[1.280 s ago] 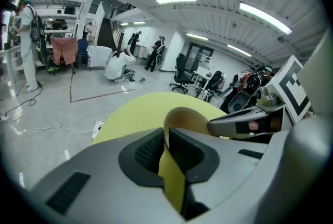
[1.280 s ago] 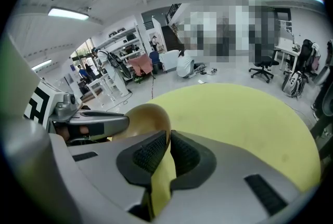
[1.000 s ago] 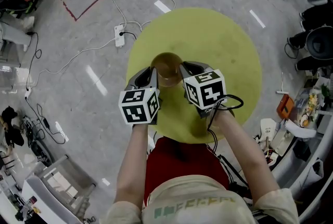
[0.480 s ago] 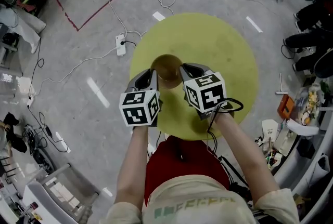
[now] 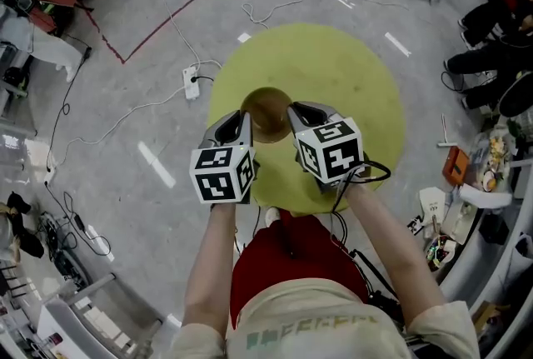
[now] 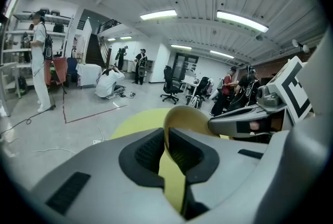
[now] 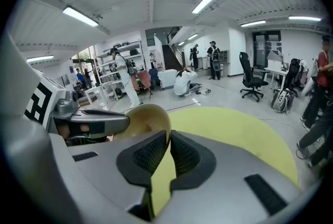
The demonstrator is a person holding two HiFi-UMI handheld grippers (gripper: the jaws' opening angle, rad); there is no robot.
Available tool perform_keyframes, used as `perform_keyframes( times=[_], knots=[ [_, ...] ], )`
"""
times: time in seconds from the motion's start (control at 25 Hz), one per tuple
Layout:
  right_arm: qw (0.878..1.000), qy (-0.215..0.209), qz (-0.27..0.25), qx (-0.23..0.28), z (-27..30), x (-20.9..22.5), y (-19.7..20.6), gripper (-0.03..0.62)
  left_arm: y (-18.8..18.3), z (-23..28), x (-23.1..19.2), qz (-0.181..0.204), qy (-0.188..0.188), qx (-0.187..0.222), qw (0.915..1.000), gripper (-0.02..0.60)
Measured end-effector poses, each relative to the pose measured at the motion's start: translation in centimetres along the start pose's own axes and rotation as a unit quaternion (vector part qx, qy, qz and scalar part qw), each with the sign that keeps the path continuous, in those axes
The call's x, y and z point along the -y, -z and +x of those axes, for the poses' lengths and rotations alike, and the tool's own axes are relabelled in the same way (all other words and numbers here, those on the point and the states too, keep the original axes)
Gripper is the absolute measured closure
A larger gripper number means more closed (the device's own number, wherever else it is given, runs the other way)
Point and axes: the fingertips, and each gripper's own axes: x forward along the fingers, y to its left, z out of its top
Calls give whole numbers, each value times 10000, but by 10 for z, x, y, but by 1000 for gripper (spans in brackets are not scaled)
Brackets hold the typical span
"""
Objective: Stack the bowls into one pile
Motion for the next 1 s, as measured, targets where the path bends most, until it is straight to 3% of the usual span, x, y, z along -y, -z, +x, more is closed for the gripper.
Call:
perform_keyframes(
  times=[1.0],
  knots=[
    [9973, 387, 4, 618, -88, -38, 6, 540, -7, -77, 45, 466, 422, 402, 9972, 540]
  ],
)
